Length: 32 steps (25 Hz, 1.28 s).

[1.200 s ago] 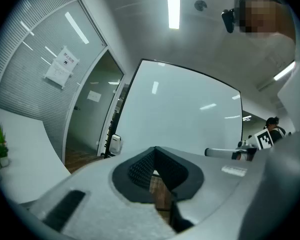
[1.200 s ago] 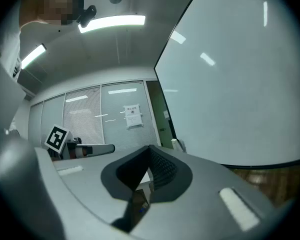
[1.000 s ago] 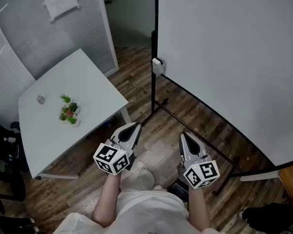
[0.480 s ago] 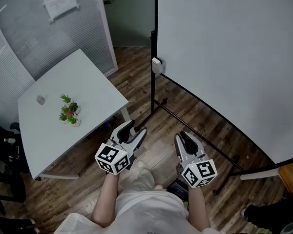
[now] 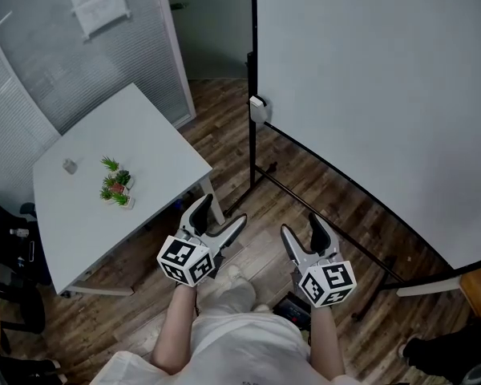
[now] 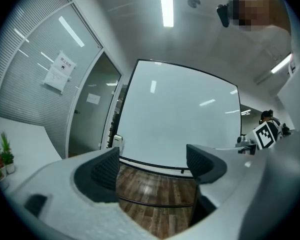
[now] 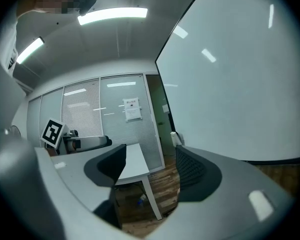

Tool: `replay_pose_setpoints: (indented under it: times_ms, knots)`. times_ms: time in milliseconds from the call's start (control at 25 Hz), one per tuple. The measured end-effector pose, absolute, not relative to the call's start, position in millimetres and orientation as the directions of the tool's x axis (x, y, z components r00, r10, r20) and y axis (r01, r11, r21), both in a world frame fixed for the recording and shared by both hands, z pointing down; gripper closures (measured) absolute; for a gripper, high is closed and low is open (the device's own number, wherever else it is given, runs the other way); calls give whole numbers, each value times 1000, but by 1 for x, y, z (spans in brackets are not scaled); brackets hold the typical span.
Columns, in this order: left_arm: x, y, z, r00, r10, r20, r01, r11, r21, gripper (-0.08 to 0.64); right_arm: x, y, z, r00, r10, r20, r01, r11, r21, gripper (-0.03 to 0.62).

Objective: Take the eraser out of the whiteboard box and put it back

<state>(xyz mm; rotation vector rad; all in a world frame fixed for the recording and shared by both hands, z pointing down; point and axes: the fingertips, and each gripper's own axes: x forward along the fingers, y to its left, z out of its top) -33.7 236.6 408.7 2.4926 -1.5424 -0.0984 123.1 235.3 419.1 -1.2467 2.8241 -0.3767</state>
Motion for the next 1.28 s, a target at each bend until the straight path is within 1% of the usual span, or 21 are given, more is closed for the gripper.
replay_pose_setpoints:
  times_ms: [200,360,600,920,1280]
  knots:
    - [-48,222,408,416,-908,50,-895,-399,202,156,122,215,420,-681,-729,64,-720,652,-239,285]
    - [-56,189,411,413,-909,44,-895,-397,203,158,117,185,425,-678,-732,68,-723,646,-245,285]
    - [-58,106,420,455,-890,38,-871,-435,230,170,114,122,436,-657,-745,111,-746,622,-238,285]
    - [-78,-8,428,508,-858,81,-846,-479,234,176,87,24,436,-638,-762,112,-756,591,-280,290]
    - [-102,-95,440,557,-824,103,-817,-522,244,176,51,-55,444,-612,-780,133,-777,561,-286,290]
